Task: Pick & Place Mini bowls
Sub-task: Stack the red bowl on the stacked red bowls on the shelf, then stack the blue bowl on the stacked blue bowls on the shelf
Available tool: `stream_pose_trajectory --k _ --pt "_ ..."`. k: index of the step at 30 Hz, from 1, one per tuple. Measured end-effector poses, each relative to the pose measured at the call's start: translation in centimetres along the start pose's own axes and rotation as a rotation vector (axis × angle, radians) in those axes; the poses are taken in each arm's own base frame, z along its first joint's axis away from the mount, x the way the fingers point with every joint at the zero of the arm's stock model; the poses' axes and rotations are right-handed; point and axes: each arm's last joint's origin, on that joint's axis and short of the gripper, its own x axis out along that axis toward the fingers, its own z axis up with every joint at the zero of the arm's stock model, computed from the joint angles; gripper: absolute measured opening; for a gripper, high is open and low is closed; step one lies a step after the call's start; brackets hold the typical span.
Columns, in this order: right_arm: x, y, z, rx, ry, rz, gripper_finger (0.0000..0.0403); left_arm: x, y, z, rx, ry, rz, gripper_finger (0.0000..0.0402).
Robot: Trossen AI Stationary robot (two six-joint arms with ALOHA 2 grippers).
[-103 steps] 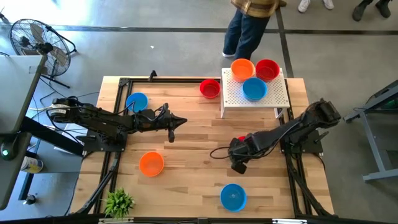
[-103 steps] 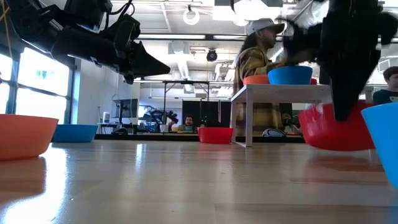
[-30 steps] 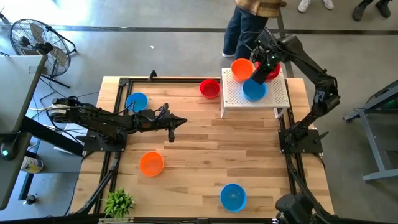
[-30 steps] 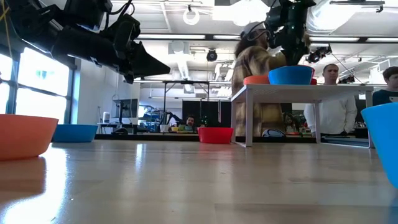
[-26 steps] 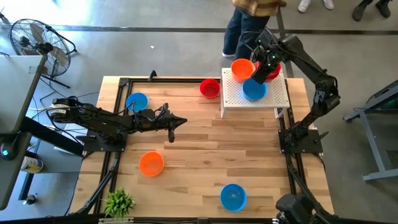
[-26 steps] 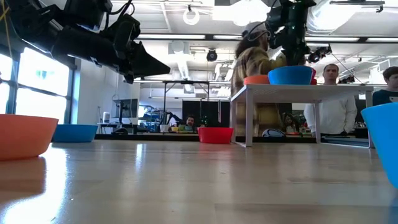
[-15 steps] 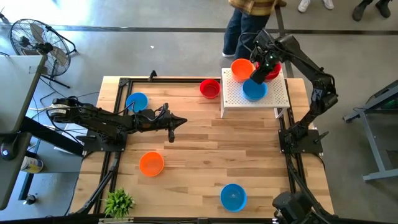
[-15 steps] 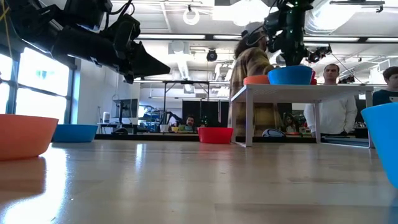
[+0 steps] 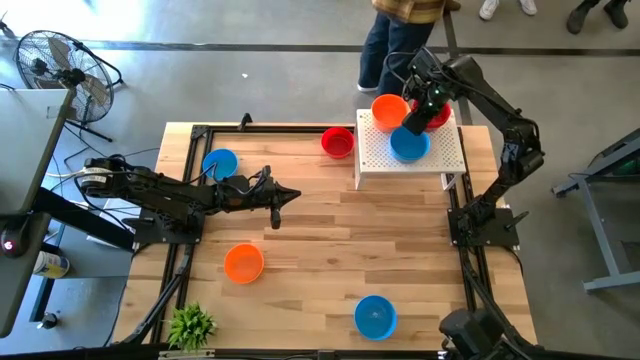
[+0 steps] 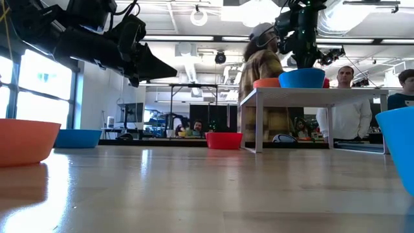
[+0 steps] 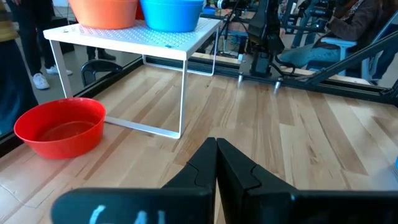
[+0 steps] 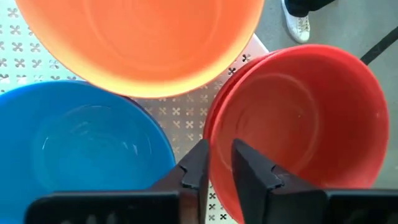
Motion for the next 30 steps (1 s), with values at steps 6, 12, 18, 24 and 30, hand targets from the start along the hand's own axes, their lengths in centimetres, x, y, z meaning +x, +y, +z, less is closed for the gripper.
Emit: stream_pose_trajectory --k 6,12,18,24,30 --pt "-0.4 0.0 -0.2 -0.021 -0.019 -0.004 0.0082 0.0 0.0 0.0 0.000 0.000 0.000 0.0001" --pt "-2.1 0.2 -0.9 -0.046 -0.105 0.039 0.0050 0.0 0.0 0.0 0.000 0.000 0.000 0.0001" --pt "-5.0 1.2 -1.1 -0.085 -0.366 0.165 0.0006 0.0 0.0 -0.2 0.003 0.017 0.002 0.0001" --pt "-7.3 2.7 -1.1 -0.153 -0.548 0.219 0.0002 0.0 0.0 -0.2 0.003 0.020 0.002 0.0001" --pt "-7.6 3.9 -0.7 -0.196 -0.596 0.236 0.0001 0.0 0.0 -0.2 0.003 0.019 0.002 0.0001"
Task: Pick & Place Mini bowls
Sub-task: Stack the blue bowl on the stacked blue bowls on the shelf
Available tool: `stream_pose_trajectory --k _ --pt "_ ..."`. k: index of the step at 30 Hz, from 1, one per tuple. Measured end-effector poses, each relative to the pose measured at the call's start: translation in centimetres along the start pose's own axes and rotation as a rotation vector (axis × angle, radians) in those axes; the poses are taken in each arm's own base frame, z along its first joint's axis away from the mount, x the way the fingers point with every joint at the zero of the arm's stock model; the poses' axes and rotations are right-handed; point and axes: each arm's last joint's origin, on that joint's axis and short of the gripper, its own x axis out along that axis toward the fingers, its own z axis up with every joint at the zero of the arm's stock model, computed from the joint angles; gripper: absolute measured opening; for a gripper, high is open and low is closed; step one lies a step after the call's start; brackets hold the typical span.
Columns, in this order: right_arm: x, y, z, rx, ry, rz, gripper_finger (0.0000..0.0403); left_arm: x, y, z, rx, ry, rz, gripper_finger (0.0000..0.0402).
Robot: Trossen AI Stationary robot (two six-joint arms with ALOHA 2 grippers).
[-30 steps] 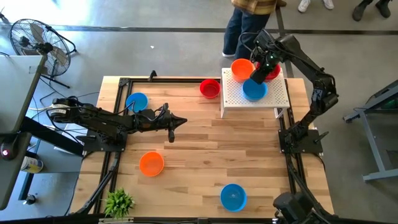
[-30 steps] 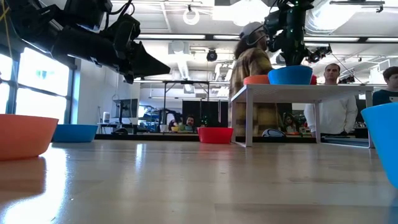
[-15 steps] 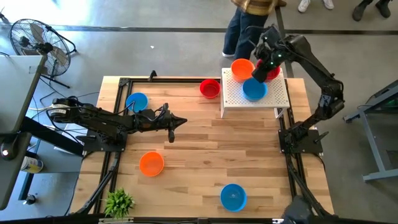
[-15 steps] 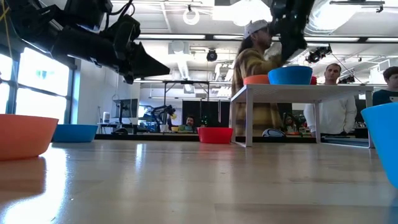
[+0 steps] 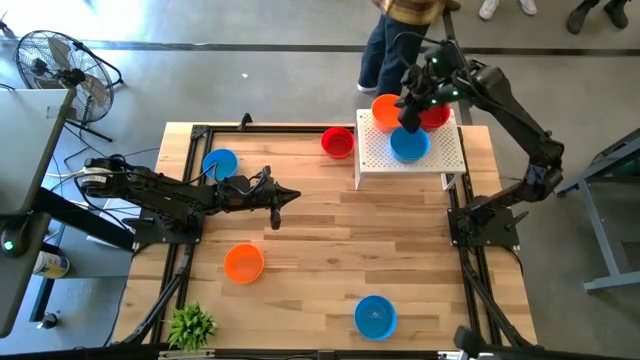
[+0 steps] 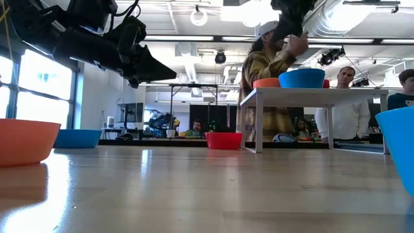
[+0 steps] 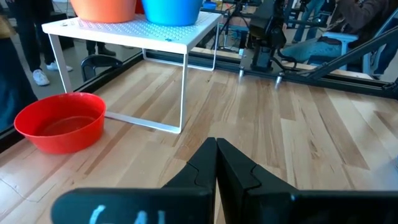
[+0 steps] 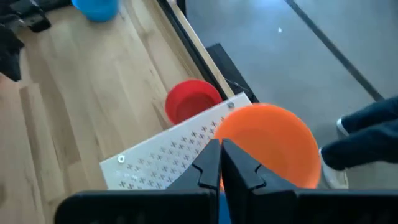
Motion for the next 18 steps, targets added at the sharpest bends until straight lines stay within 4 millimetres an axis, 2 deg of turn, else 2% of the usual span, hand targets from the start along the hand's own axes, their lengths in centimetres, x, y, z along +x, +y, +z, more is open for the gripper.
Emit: stream_pose_trajectory --k 3,6,9,13,18 --pt "1.2 0.5 -0.5 -0.013 -0.061 0.030 0.0001 0.0 0.0 0.0 0.000 -0.001 0.000 0.0001" --pt "2.8 1.4 -2.3 -0.022 -0.139 0.064 0.0001 0.0 0.0 0.0 0.000 -0.001 0.000 0.0001" --pt "3.6 2.6 -4.1 -0.037 -0.255 0.072 0.0001 0.0 0.0 0.0 -0.006 -0.005 -0.001 0.0001" --pt "3.5 4.7 -6.1 -0.054 -0.389 0.102 0.0000 0.0 0.1 0.1 -0.058 -0.011 0.033 0.0001" --pt "2.4 7.6 -8.2 -0.083 -0.494 0.125 0.0000 0.0 0.2 0.0 -0.066 -0.008 0.063 0.0001"
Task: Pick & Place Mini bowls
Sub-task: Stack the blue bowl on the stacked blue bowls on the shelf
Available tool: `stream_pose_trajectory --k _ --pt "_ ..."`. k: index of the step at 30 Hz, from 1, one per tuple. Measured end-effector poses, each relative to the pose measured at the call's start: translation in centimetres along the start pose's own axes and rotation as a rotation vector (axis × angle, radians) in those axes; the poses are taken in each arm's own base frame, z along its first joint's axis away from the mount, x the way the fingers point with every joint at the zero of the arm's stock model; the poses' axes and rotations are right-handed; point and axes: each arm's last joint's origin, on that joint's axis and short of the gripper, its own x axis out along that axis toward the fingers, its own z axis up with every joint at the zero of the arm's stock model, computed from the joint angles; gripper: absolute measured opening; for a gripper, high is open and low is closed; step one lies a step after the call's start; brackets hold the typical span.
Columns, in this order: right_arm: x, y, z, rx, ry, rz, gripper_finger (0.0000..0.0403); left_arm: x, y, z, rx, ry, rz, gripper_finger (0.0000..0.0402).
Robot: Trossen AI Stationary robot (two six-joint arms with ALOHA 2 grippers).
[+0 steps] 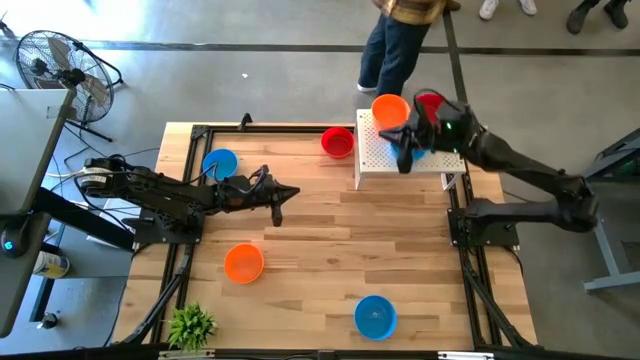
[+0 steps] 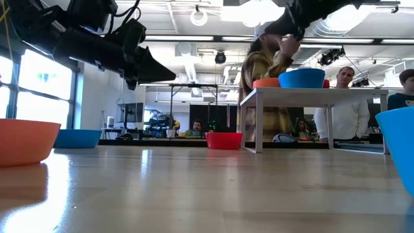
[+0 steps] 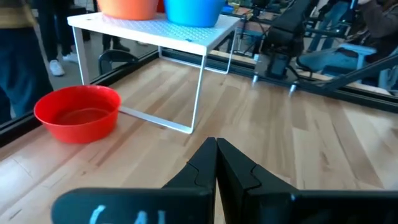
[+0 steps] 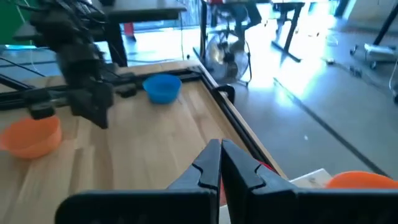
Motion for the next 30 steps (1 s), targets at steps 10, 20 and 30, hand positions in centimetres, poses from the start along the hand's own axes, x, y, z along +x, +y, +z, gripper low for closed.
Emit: stream_pose_trajectory --k 10,20,30 --pt "-1.5 5.7 -3.5 -0.079 -0.091 0.065 0.0000 -0.4 1.2 -0.2 -0.079 0.076 0.090 0.0001" --pt "-1.3 9.3 -6.3 -0.118 -0.148 0.170 0.0000 -3.1 5.9 1.3 -0.239 0.324 0.320 0.0001" --pt "-1.2 10.5 -7.9 -0.133 -0.133 0.185 0.0000 -5.2 9.8 3.1 -0.409 0.652 0.625 0.0049"
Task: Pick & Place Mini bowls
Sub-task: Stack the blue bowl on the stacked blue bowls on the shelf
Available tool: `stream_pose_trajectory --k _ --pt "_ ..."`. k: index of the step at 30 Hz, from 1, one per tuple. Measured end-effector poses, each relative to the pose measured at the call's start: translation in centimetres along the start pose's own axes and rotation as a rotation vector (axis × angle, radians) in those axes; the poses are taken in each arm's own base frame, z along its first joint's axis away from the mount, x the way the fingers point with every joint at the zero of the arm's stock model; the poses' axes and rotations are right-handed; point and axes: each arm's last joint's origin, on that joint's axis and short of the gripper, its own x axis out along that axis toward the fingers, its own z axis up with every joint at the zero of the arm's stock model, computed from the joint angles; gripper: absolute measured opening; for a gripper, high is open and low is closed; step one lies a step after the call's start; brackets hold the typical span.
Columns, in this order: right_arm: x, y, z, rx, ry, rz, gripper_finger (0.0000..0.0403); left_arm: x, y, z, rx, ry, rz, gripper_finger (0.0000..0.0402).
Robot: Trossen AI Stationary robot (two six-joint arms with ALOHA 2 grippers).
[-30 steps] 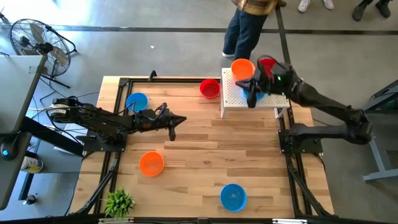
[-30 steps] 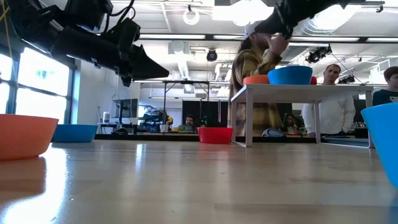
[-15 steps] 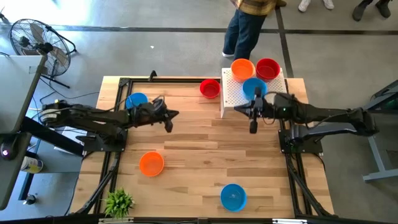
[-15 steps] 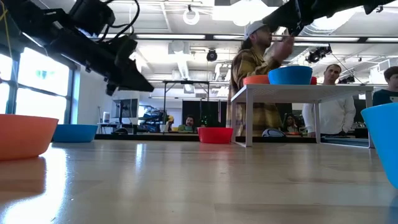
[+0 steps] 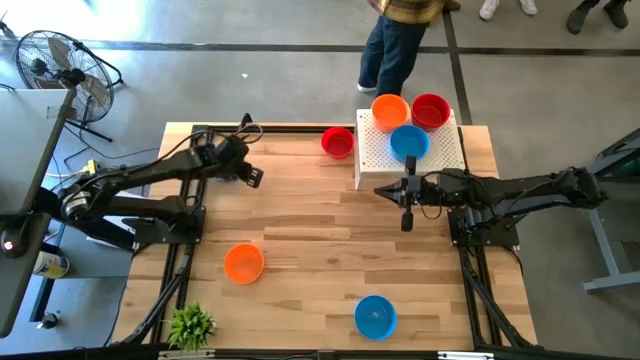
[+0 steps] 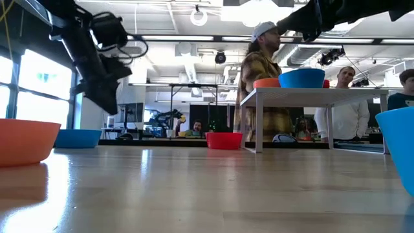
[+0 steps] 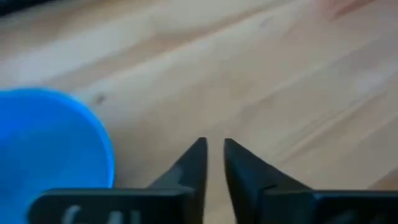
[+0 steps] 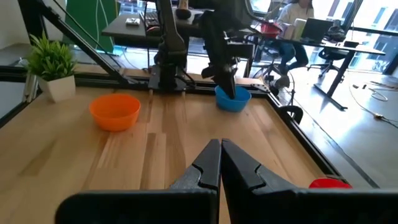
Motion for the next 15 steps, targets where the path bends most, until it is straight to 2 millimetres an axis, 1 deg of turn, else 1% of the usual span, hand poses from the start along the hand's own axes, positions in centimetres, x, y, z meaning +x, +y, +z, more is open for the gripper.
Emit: stream_pose_trajectory --k 3,5,8,11,15 --pt "0.0 0.1 -0.2 0.000 -0.003 0.004 0.0000 0.2 1.2 0.1 -0.013 0.044 0.065 0.0101" --pt "0.0 0.1 -0.2 0.000 -0.005 0.004 0.0000 0.4 2.1 -0.2 -0.011 0.086 0.143 0.0132" --pt "0.0 0.1 -0.2 -0.001 -0.005 0.004 0.0000 1.2 2.6 -0.3 -0.001 0.128 0.234 0.0163" --pt "0.0 0.1 -0.1 -0.003 -0.008 0.004 0.0000 2.2 2.7 -0.4 0.033 0.168 0.262 0.0173" --pt "0.0 0.1 -0.1 -0.002 -0.008 0.003 0.0000 3.7 2.5 -0.5 0.095 0.220 0.253 0.0162"
